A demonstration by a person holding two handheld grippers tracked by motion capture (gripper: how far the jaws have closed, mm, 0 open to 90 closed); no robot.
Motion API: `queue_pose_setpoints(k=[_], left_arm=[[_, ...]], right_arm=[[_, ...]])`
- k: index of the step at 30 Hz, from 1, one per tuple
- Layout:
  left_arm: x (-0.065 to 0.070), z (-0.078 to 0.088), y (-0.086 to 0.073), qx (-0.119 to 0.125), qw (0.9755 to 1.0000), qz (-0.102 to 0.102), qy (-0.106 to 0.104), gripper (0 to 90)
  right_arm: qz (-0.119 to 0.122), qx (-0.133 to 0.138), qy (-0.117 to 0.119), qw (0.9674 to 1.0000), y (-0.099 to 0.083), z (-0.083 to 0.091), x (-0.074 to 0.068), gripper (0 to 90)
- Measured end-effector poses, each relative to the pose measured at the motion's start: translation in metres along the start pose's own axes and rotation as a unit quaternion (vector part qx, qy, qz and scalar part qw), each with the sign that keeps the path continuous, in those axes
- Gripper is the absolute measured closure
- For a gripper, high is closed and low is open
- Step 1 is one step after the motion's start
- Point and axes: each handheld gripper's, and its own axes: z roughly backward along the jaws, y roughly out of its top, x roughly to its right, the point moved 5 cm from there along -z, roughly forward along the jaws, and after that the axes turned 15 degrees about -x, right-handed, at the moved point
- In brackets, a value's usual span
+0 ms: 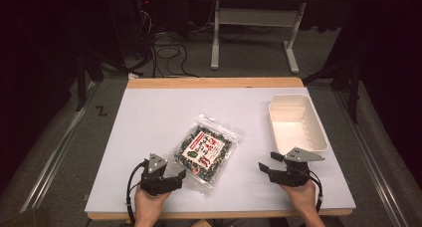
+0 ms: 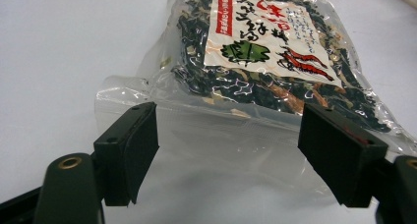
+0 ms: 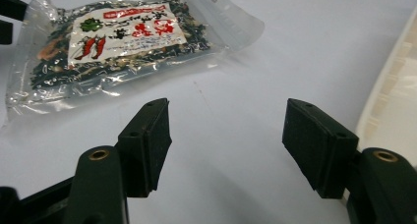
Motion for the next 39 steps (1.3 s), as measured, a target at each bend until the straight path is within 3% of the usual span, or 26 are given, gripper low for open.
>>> queue_pose_setpoints(k=[8, 13, 17, 20, 25, 34, 39], left_arm=[[-0.002, 0.001, 0.0, -0.001, 1.0, 0.009, -0.003, 21.7], [-0.001, 0.017, 0.008, 0.043, 0.9989, 0.014, 0.009, 21.8], [0.0, 0.015, 0.01, 0.021, 0.9995, 0.022, 0.009, 18.7], [-0.002, 0.008, 0.012, -0.01, 0.999, 0.035, 0.028, 15.9], [-0.003, -0.002, 0.018, -0.021, 0.9981, 0.053, 0.024, 15.1], [-0.007, -0.022, 0.024, -0.056, 0.996, 0.042, 0.056, 13.9], [-0.011, -0.025, 0.025, -0.059, 0.996, 0.042, 0.052, 12.8]], right_arm=[[0.014, -0.009, -0.014, 0.9998, -0.002, -0.004, -0.001, 35.1], [0.029, -0.018, -0.021, 0.9992, -0.003, -0.006, -0.005, 35.0], [0.034, -0.022, -0.024, 0.9989, -0.002, -0.008, -0.005, 35.0], [0.035, -0.02, -0.022, 0.9989, -0.002, -0.008, -0.006, 35.0], [0.039, -0.021, -0.022, 0.9988, -0.003, -0.01, -0.007, 34.9], [0.049, -0.026, -0.003, 0.9985, -0.003, -0.013, -0.012, 34.2], [0.045, -0.009, 0.002, 0.999, 0.001, -0.011, -0.014, 30.5]])
